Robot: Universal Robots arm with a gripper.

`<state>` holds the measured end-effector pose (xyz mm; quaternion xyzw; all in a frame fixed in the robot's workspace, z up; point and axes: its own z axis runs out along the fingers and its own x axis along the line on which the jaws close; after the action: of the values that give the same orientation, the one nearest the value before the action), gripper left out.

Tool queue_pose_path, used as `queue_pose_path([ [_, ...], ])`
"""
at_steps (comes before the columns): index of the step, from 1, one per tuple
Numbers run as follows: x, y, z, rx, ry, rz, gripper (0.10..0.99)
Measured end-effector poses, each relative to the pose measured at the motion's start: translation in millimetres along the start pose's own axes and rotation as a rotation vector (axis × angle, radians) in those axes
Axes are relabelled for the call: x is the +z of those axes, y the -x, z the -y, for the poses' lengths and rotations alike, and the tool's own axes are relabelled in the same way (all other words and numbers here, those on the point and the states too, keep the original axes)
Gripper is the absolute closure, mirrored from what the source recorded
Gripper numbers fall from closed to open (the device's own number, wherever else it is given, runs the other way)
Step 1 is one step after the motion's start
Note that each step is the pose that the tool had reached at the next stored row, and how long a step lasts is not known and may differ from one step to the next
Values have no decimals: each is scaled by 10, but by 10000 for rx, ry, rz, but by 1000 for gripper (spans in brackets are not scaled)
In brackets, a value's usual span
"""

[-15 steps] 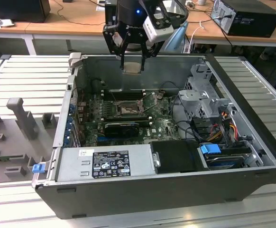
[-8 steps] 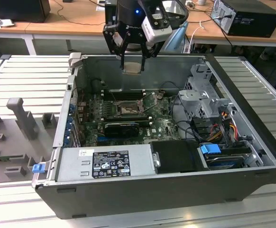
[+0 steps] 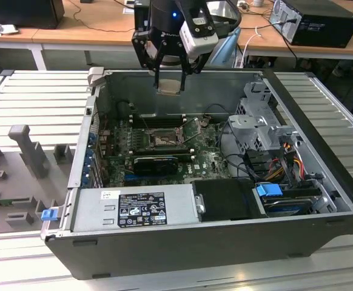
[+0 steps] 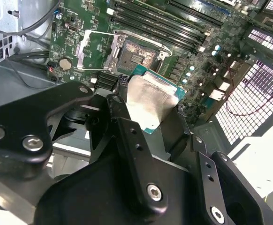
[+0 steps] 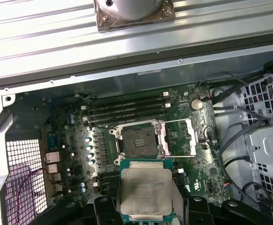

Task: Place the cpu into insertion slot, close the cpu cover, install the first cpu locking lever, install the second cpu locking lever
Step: 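Place the cpu into insertion slot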

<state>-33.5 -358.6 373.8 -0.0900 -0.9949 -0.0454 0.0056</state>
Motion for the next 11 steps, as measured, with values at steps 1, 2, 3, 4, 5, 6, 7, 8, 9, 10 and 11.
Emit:
queue_pose_path([
  [1,0,0,0,54,1,5,557],
  [2,0,0,0,115,2,11,557],
  [3,0,0,0,176,4,16,557],
  [4,0,0,0,243,4,22,557],
  [5,0,0,0,301,6,27,557],
  [6,0,0,0,418,6,38,557],
  [7,1,0,0,600,6,55,557],
  [8,1,0,0,740,9,68,557],
  [9,2,0,0,904,11,82,557],
  [10,2,0,1,1063,11,97,557],
  [11,2,0,0,1135,12,104,557],
])
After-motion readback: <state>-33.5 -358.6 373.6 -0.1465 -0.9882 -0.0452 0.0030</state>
